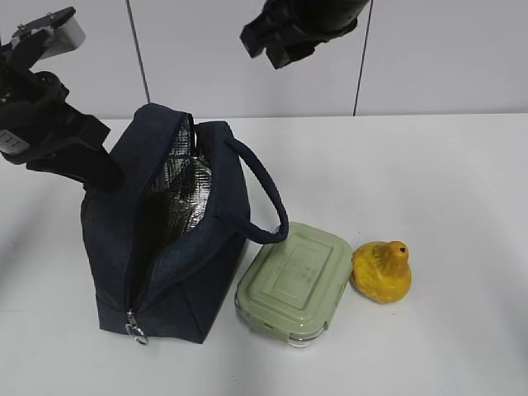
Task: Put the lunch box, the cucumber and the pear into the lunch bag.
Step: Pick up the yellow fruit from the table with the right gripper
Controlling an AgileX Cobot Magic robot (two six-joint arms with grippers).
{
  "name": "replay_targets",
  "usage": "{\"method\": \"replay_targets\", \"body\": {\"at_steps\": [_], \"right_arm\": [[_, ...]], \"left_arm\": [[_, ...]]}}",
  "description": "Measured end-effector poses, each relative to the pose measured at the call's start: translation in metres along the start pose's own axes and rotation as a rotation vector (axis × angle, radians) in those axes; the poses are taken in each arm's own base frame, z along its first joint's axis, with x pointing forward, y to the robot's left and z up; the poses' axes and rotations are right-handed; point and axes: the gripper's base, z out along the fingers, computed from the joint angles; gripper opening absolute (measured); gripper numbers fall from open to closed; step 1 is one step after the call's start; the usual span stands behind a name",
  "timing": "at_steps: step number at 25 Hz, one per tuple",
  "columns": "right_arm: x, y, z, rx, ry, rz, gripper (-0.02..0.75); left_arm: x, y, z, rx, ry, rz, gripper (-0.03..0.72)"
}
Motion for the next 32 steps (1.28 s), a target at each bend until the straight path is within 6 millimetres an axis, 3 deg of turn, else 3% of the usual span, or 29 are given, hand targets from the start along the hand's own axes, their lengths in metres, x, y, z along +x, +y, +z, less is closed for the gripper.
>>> {"method": "replay_targets", "body": {"at_steps": [8,11,16,24,32], "right_arm": [[0.059,0.003,0.033,0.059,0.158,-0.025,0.341],[0.083,0.009,0.031,0.013,0.112,0.015,0.342],[0.117,0.009,0.009,-0.032,-0.016,0.109,0.342],[0.164,0.007,0.009,-0.056,0.072,0.264,0.431],[0.204,0.018,0.015,-0.095,0.174,0.377,0.446]], "left_arm": [[0.0,0.0,0.0,0.0,-0.001,0.0,0.018],[0.0,0.0,0.0,-0.001,-0.001,-0.001,0.018],[0.0,0.0,0.0,-0.002,-0.001,0.0,0.018],[0.0,0.0,0.0,-0.001,0.0,0.0,0.018],[0.001,0.0,0.0,0.002,0.006,0.0,0.018]]}}
